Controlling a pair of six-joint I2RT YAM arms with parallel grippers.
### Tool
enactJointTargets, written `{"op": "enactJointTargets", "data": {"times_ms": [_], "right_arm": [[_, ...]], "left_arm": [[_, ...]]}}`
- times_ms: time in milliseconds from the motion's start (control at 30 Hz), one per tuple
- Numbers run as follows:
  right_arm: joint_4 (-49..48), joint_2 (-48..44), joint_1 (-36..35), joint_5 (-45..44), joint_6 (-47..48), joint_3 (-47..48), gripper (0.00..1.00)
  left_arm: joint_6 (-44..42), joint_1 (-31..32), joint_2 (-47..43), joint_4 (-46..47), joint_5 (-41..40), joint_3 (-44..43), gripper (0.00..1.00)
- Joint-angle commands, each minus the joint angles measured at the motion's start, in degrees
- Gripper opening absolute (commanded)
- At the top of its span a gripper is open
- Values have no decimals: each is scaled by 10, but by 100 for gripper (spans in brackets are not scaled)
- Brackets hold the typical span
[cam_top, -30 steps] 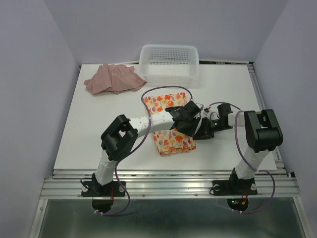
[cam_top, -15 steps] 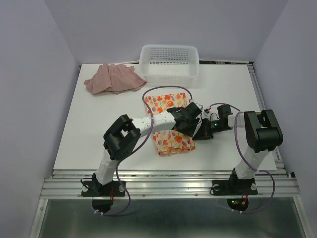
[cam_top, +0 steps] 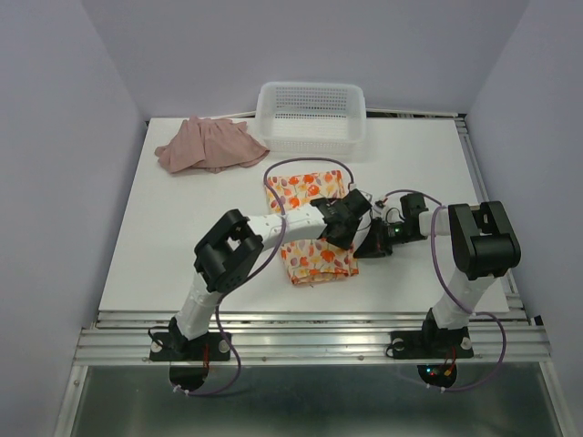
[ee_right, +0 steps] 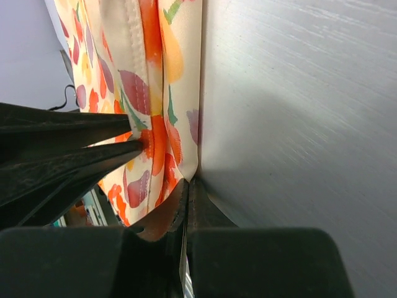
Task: Fold and stack the skirts
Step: Fold the skirt
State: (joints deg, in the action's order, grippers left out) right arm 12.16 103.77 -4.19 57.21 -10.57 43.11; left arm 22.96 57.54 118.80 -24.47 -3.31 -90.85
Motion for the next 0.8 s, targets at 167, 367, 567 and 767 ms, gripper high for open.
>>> {"op": "enactJointTargets", "data": {"times_ms": [167,367,567,767], "right_arm": [[-21,3,-2,-16,12,-10,1],[-22,6,-2,-15,12,-12,1],[-24,5,-2,-12,12,-14,1],[-24,0,-2,-10,11,-15,1]], "left_arm": [[-2,2,13,-8,3,-33,12],[-7,2,6,-12,1,-52,0],[-11,3,2,-14,3,-83,0],[-13,3,25,-14,9,-80,0]]}}
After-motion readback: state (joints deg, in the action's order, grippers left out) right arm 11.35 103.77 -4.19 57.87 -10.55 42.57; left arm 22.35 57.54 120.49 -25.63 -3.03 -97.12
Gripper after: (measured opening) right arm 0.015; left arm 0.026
